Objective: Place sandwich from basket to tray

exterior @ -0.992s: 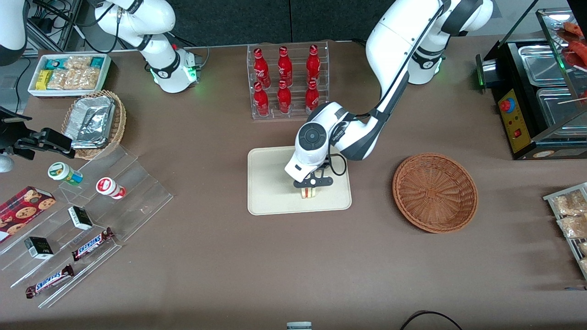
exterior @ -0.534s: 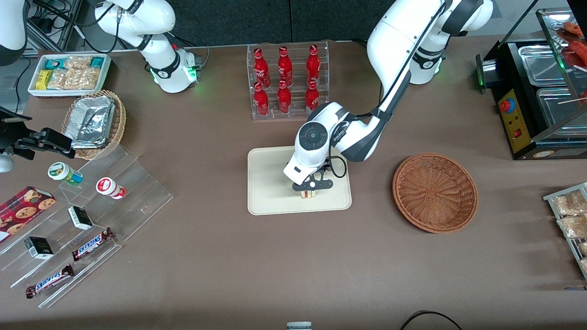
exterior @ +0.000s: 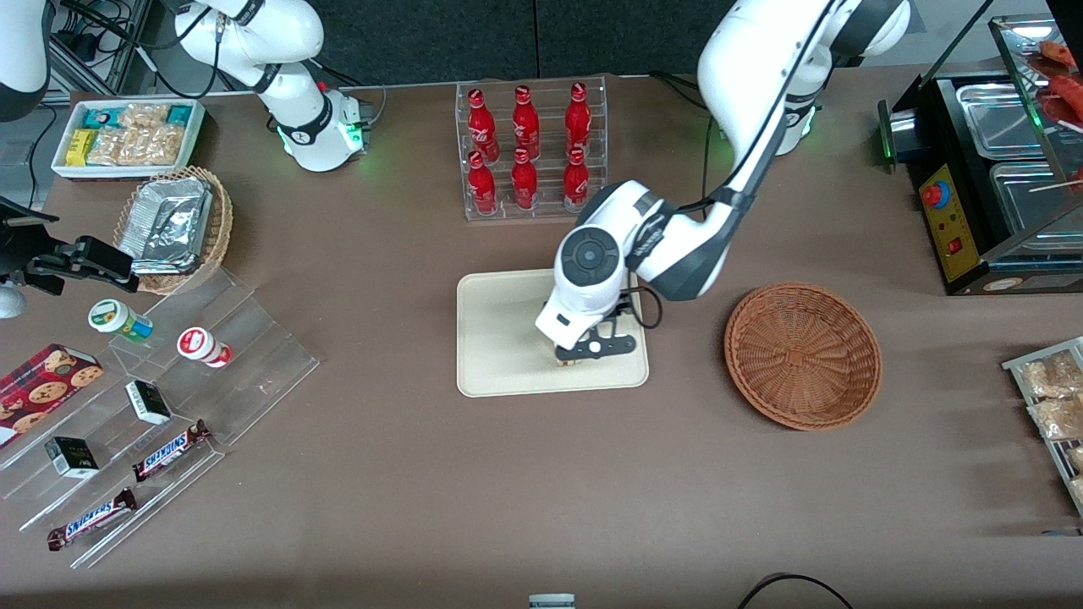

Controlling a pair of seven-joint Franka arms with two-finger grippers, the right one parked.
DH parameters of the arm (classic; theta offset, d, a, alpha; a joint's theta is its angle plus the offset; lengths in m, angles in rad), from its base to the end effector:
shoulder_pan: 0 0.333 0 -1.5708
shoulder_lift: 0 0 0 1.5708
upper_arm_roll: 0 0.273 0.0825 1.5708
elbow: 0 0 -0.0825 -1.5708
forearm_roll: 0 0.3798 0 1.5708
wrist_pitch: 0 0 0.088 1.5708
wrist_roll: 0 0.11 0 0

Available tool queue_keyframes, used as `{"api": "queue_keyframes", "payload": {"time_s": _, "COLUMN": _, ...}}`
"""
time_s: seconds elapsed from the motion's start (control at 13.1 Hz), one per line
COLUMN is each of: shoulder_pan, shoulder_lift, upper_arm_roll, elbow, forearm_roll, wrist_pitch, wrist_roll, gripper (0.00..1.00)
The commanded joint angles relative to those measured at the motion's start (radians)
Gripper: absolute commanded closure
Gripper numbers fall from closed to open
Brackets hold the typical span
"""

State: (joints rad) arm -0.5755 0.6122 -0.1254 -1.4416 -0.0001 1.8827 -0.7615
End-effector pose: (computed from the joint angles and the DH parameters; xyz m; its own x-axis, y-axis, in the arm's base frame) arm 0.5174 -0.4214 0.2849 0.9821 0.0813 -0.1699 0.0716 -0.9955 -0.0626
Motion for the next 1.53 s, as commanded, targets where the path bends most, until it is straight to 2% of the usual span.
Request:
{"api": "queue_keyframes", "payload": {"time_s": 0.0, "shoulder_pan": 0.067, "shoulder_lift": -0.069, "upper_arm_roll": -0.003, "elbow": -0.019, "forearm_roll": 0.008, "wrist_pitch": -0.097, "wrist_roll": 0.118, "gripper": 0.0}}
{"api": "queue_keyframes", "payload": {"time_s": 0.23, "shoulder_pan": 0.153, "shoulder_lift": -0.149, "upper_arm_roll": -0.003, "elbow": -0.068, "forearm_roll": 0.011, "wrist_pitch": -0.122, "wrist_roll": 0.164, "gripper": 0.0}}
{"api": "queue_keyframes", "payload": {"time_s": 0.53, "shoulder_pan": 0.307, "shoulder_lift": -0.247, "upper_arm_roll": -0.008, "elbow": -0.149, "forearm_roll": -0.004, "wrist_pitch": -0.146, "wrist_roll": 0.354, "gripper": 0.0}}
{"api": "queue_keyframes", "payload": {"time_s": 1.15, "shoulder_pan": 0.511, "shoulder_lift": -0.42, "upper_arm_roll": -0.008, "elbow": -0.308, "forearm_roll": 0.006, "wrist_pitch": -0.14, "wrist_roll": 0.573, "gripper": 0.0}}
{"api": "queue_keyframes", "payload": {"time_s": 1.45, "shoulder_pan": 0.628, "shoulder_lift": -0.498, "upper_arm_roll": -0.092, "elbow": -0.342, "forearm_roll": 0.015, "wrist_pitch": -0.172, "wrist_roll": 0.605, "gripper": 0.0}}
